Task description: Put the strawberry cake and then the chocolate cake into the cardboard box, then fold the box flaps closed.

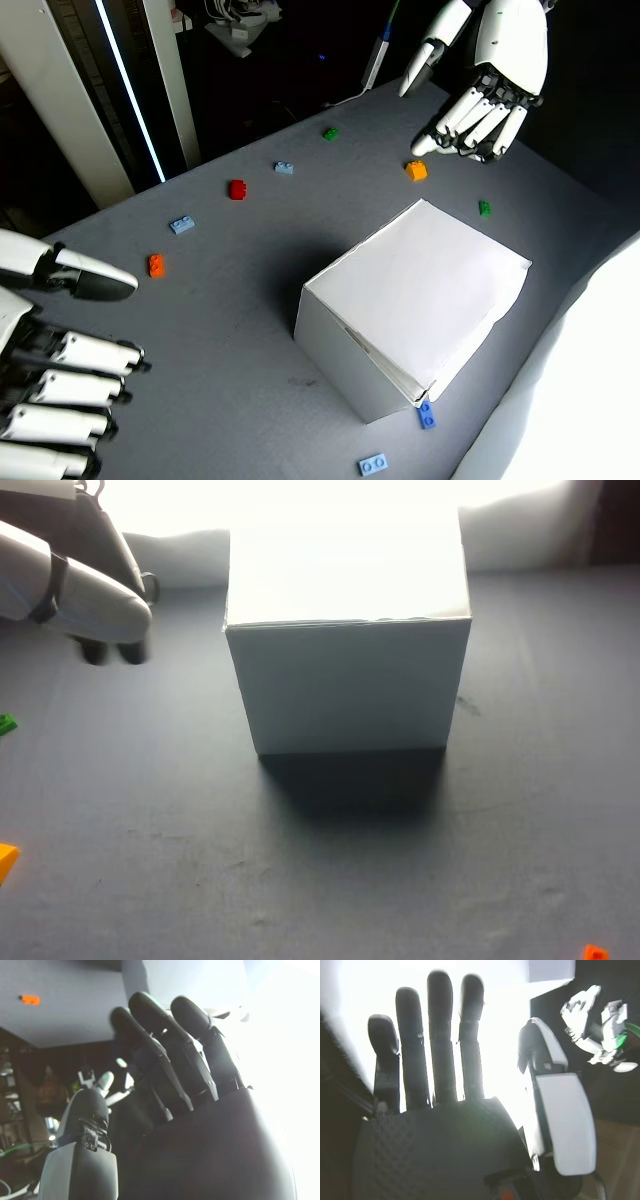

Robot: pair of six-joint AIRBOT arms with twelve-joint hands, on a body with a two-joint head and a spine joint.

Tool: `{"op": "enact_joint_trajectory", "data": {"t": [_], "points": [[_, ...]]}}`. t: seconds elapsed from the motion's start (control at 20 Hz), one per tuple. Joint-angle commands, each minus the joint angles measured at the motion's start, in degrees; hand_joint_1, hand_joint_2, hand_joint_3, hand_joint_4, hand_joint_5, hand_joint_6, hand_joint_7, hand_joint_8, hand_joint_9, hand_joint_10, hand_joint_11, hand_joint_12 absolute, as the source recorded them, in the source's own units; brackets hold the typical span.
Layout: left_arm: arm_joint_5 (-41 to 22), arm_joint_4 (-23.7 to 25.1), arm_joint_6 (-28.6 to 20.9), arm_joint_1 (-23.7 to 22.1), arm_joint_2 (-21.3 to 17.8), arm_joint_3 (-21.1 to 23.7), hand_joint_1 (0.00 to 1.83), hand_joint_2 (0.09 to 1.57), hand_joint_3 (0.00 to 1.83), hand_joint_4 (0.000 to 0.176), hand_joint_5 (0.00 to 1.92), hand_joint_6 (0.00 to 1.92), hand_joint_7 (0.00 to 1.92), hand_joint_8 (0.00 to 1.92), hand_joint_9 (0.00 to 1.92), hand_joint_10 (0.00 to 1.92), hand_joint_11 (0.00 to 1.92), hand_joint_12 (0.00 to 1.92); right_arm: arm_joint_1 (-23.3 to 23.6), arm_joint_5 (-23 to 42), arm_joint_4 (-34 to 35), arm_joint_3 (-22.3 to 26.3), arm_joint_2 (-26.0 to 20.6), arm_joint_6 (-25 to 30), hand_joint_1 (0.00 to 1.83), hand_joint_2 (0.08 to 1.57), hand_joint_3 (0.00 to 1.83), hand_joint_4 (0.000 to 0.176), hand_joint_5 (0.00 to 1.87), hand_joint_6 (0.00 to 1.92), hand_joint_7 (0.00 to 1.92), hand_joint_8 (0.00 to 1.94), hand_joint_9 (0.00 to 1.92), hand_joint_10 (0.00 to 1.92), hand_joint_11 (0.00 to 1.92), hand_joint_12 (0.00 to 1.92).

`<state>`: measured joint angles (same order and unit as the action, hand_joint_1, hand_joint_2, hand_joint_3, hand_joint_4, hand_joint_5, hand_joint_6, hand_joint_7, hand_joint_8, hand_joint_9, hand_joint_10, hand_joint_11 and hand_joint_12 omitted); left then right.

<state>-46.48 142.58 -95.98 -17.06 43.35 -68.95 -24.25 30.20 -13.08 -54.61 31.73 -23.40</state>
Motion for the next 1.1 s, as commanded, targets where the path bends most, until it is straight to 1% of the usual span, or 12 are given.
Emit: {"op": "enact_joint_trajectory", "data": {"t": [0.0, 0.1, 0.2, 0.3, 0.45, 0.55, 0.6, 0.75, 0.85, 0.9, 1.0, 1.05], "points": [[3.16, -1.85, -0.64, -0.97, -0.61, 0.32, 0.11, 1.37, 0.01, 0.000, 0.95, 1.29, 1.11, 1.59, 0.96, 1.90, 0.64, 1.92, 0.07, 6.86, 1.77, -0.26, -1.30, 0.22, 0.00, 1.32, 0.00, 0.000, 1.09, 1.35, 1.31, 1.57, 1.27, 1.87, 1.08, 1.92], [3.15, -1.63, -0.71, -1.24, -0.76, 1.30, 0.03, 1.39, 0.00, 0.000, 1.00, 1.57, 1.13, 1.75, 1.00, 1.92, 0.68, 1.92, -1.14, 8.75, 1.76, 0.06, -2.50, 0.00, 0.00, 1.32, 0.00, 0.000, 1.10, 1.32, 1.29, 1.62, 1.25, 1.89, 1.05, 1.92], [3.13, -1.41, -0.84, -1.28, -1.22, 2.42, 0.04, 1.39, 0.00, 0.000, 1.00, 1.67, 1.16, 1.80, 1.04, 1.92, 0.69, 1.92, -0.85, 8.66, 0.37, 0.47, -3.43, -0.06, 0.00, 1.33, 0.00, 0.000, 1.09, 1.46, 1.27, 1.68, 1.24, 1.92, 1.06, 1.92], [3.07, -1.11, -1.53, -1.30, -1.77, 3.59, 0.04, 1.40, 0.00, 0.000, 1.00, 1.76, 1.17, 1.84, 1.06, 1.92, 0.72, 1.92, -1.13, 8.70, 0.04, 0.58, -3.86, -0.06, 0.00, 1.33, 0.00, 0.000, 1.10, 1.49, 1.30, 1.70, 1.27, 1.92, 1.11, 1.92], [2.95, -0.47, -2.51, -1.47, -2.61, 5.16, 0.04, 1.40, 0.00, 0.000, 0.96, 1.77, 1.15, 1.86, 1.04, 1.92, 0.72, 1.92, -0.62, 8.70, -0.04, 1.03, -3.84, -1.09, 0.00, 1.34, 0.00, 0.000, 1.07, 1.41, 1.29, 1.64, 1.26, 1.91, 1.12, 1.92], [2.94, -0.46, -2.51, -1.78, -2.83, 5.73, 0.04, 1.40, 0.00, 0.000, 0.96, 1.73, 1.14, 1.86, 1.05, 1.92, 0.74, 1.92, -0.22, 8.76, -0.04, 1.79, -3.90, -3.48, 0.00, 1.35, 0.00, 0.000, 1.06, 1.50, 1.27, 1.60, 1.25, 1.89, 1.15, 1.92], [2.94, -0.44, -2.51, -1.83, -2.86, 5.84, 0.05, 1.40, 0.00, 0.000, 0.96, 1.73, 1.12, 1.87, 1.05, 1.92, 0.76, 1.92, -0.04, 8.75, -0.05, 2.03, -3.90, -4.16, 0.00, 1.34, 0.00, 0.000, 1.08, 1.50, 1.29, 1.55, 1.28, 1.88, 1.25, 1.92], [2.94, -0.19, -2.51, -1.85, -2.87, 5.66, 0.09, 1.38, 0.00, 0.000, 0.97, 1.68, 1.11, 1.87, 1.05, 1.92, 0.79, 1.92, 0.50, 8.44, -0.05, 2.64, -3.90, -6.31, 0.00, 1.34, 0.00, 0.000, 1.08, 1.54, 1.28, 1.55, 1.25, 1.89, 1.23, 1.92], [2.94, 0.24, -2.50, -1.85, -2.93, 5.42, 0.05, 1.40, 0.00, 0.000, 0.96, 1.67, 1.11, 1.87, 1.04, 1.92, 0.81, 1.92, 1.62, 5.02, -0.05, 3.78, -3.90, -10.22, 0.00, 1.33, 0.00, 0.000, 1.09, 1.61, 1.26, 1.65, 1.21, 1.92, 1.20, 1.92], [2.94, 0.36, -2.50, -1.85, -3.00, 5.28, 0.05, 1.40, 0.00, 0.000, 0.96, 1.67, 1.10, 1.86, 1.04, 1.92, 0.81, 1.92, 2.25, 3.79, -0.05, 4.28, -3.89, -12.61, 0.00, 1.34, 0.00, 0.000, 1.09, 1.56, 1.26, 1.64, 1.22, 1.92, 1.22, 1.92], [2.94, 0.80, -2.47, -1.84, -3.07, 4.81, 0.03, 1.40, 0.00, 0.000, 0.96, 1.70, 1.12, 1.87, 1.05, 1.92, 0.78, 1.92, 3.57, 1.62, -0.05, 5.64, -3.88, -19.32, 0.00, 1.33, 0.00, 0.000, 1.05, 1.34, 1.27, 1.56, 1.23, 1.91, 1.21, 1.92], [2.95, 0.95, -2.37, -1.84, -3.07, 4.67, 0.06, 1.40, 0.00, 0.000, 0.96, 1.70, 1.12, 1.87, 1.05, 1.92, 0.75, 1.92, 4.05, 0.03, -0.05, 6.16, -3.87, -21.73, 0.00, 1.33, 0.00, 0.000, 1.09, 1.38, 1.28, 1.56, 1.24, 1.92, 1.19, 1.92]]}}
